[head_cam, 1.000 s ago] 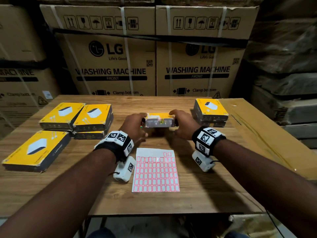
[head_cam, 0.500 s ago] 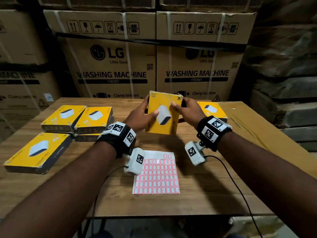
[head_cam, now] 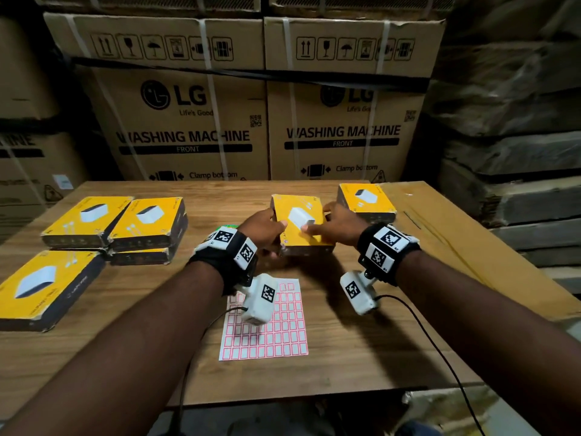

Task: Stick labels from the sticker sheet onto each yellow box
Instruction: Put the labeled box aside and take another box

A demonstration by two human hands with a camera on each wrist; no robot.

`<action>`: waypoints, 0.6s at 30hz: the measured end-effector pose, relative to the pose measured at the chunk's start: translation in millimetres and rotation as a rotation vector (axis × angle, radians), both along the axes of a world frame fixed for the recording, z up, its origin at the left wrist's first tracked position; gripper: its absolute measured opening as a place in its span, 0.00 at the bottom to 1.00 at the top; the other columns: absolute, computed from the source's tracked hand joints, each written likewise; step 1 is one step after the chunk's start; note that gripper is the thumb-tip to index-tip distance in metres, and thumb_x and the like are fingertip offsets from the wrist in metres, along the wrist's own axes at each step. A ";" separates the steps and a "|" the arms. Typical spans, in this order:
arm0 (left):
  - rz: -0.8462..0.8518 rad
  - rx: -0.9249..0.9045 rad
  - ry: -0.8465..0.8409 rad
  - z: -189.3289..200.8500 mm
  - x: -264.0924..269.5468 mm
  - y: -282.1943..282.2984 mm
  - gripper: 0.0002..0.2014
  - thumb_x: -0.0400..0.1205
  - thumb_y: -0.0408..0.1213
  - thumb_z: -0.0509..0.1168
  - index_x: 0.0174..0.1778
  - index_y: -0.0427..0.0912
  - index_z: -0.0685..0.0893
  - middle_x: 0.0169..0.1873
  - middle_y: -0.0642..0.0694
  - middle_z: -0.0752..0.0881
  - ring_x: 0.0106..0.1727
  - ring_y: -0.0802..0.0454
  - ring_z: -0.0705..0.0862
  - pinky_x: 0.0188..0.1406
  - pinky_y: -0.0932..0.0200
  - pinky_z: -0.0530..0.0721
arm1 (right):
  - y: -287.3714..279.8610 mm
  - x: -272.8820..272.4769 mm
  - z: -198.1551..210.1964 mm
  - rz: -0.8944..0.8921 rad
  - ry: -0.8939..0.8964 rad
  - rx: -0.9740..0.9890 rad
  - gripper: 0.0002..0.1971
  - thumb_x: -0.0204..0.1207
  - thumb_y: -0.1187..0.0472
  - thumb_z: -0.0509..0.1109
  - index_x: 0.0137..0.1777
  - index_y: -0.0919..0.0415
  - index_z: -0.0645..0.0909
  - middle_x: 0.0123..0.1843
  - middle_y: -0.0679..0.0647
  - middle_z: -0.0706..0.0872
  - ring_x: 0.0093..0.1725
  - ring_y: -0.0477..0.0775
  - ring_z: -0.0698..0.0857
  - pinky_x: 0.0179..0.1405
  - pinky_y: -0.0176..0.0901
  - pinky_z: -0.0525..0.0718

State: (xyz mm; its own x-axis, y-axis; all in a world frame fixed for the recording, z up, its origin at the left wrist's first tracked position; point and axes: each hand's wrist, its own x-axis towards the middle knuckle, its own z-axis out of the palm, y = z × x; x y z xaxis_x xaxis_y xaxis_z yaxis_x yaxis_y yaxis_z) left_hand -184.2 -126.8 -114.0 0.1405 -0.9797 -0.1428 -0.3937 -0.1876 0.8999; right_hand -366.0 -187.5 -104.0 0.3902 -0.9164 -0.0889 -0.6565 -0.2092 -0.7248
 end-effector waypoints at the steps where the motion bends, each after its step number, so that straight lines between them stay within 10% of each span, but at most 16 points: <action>1: 0.002 0.009 -0.026 -3.2 -2.4 -6.0 0.13 0.88 0.35 0.58 0.68 0.39 0.76 0.49 0.37 0.85 0.34 0.44 0.84 0.24 0.55 0.84 | -0.6 -5.1 -2.5 0.040 0.054 -0.014 0.41 0.61 0.40 0.82 0.66 0.61 0.70 0.59 0.54 0.82 0.52 0.53 0.84 0.47 0.49 0.85; 7: 0.018 0.038 -0.132 -17.2 -15.5 -36.0 0.13 0.86 0.34 0.59 0.64 0.36 0.81 0.55 0.30 0.86 0.53 0.31 0.88 0.55 0.32 0.86 | -3.3 -20.4 -13.5 0.130 0.370 -0.214 0.43 0.59 0.54 0.87 0.74 0.61 0.74 0.71 0.58 0.79 0.68 0.59 0.77 0.62 0.43 0.76; 13: 0.021 0.067 -0.330 -13.3 -27.3 -61.9 0.11 0.83 0.39 0.62 0.36 0.40 0.80 0.42 0.36 0.84 0.43 0.40 0.82 0.46 0.55 0.79 | -18.5 -19.7 -13.7 0.026 0.381 -0.457 0.15 0.66 0.60 0.81 0.52 0.62 0.86 0.57 0.63 0.82 0.61 0.64 0.80 0.53 0.44 0.78; 15: -0.052 0.101 -0.418 -10.9 -33.2 -64.1 0.12 0.82 0.44 0.64 0.48 0.37 0.83 0.50 0.35 0.87 0.50 0.36 0.85 0.49 0.50 0.81 | -17.7 -17.0 -12.6 0.031 0.442 -0.480 0.05 0.70 0.63 0.75 0.42 0.62 0.82 0.51 0.62 0.81 0.57 0.66 0.83 0.47 0.46 0.78; 18: -0.150 0.074 -0.588 -14.8 -42.6 -67.2 0.20 0.81 0.41 0.68 0.65 0.34 0.81 0.62 0.35 0.85 0.62 0.36 0.83 0.60 0.49 0.80 | -16.8 -14.7 -11.8 0.048 0.557 -0.508 0.08 0.75 0.68 0.69 0.54 0.65 0.82 0.57 0.63 0.81 0.58 0.66 0.83 0.52 0.53 0.83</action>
State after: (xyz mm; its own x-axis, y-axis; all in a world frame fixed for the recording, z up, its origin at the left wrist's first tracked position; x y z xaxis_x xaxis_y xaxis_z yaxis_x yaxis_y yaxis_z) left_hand -226.8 -194.0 -128.8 0.0780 -0.9853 -0.1517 -0.8476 -0.1457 0.5103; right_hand -380.7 -204.3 -115.9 0.4519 -0.8804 0.1441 -0.8792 -0.4669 -0.0952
